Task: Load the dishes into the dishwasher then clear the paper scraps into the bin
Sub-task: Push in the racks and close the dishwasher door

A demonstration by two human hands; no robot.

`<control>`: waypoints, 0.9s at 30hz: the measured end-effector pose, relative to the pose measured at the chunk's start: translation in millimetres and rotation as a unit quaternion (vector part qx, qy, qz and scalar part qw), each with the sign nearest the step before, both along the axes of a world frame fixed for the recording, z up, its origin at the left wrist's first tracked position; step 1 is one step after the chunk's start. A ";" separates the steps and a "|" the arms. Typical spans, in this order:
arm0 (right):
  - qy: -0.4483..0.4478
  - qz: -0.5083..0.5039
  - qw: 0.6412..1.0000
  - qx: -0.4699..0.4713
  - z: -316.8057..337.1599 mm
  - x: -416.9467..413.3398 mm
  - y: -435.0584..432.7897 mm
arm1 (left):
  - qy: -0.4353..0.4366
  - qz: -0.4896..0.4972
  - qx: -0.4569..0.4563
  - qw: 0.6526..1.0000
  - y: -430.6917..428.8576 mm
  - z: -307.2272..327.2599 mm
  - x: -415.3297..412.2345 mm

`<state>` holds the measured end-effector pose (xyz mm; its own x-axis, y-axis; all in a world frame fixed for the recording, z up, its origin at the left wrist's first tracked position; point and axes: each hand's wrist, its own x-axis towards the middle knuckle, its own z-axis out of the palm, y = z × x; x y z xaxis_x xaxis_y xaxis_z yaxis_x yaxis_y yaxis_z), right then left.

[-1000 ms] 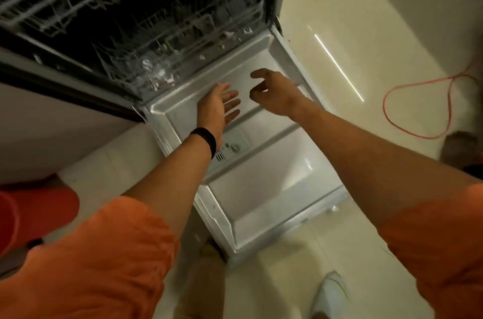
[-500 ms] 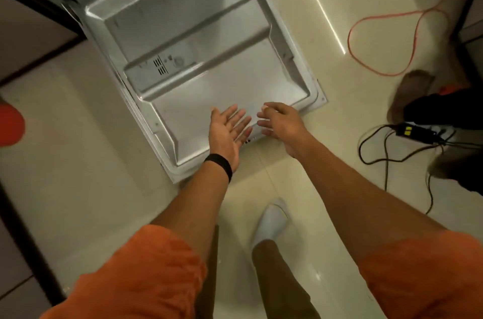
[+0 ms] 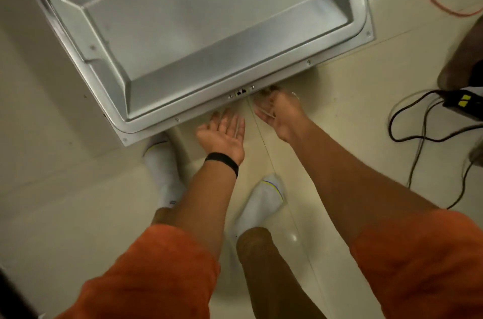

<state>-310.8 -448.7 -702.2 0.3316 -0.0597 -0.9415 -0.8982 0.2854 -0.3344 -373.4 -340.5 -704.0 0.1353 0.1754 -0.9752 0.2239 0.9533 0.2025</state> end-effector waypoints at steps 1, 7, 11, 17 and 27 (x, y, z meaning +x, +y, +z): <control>0.001 -0.003 1.000 0.003 -7.7 2.2 3.3 | -0.004 0.021 0.000 1.000 3.5 -10.2 4.4; 0.020 -0.058 0.998 -0.026 -26.5 10.3 20.0 | -0.027 0.110 -0.015 0.993 15.8 -28.8 17.7; 0.021 -0.061 0.998 -0.005 -1.6 2.8 19.7 | -0.020 0.112 -0.022 0.993 17.3 1.0 15.2; -0.008 -0.014 0.999 0.040 97.6 0.7 13.8 | -0.006 0.096 -0.019 0.995 17.1 106.9 14.5; -0.088 -0.047 0.991 0.088 365.9 61.6 42.5 | -0.084 0.072 0.014 0.994 50.0 373.3 73.3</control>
<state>-249.2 -406.2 -336.3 0.4926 0.0613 -0.8681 -0.7969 0.4326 -0.4216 -300.1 -290.5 -330.7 0.2666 0.2318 -0.9355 0.0465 0.9664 0.2527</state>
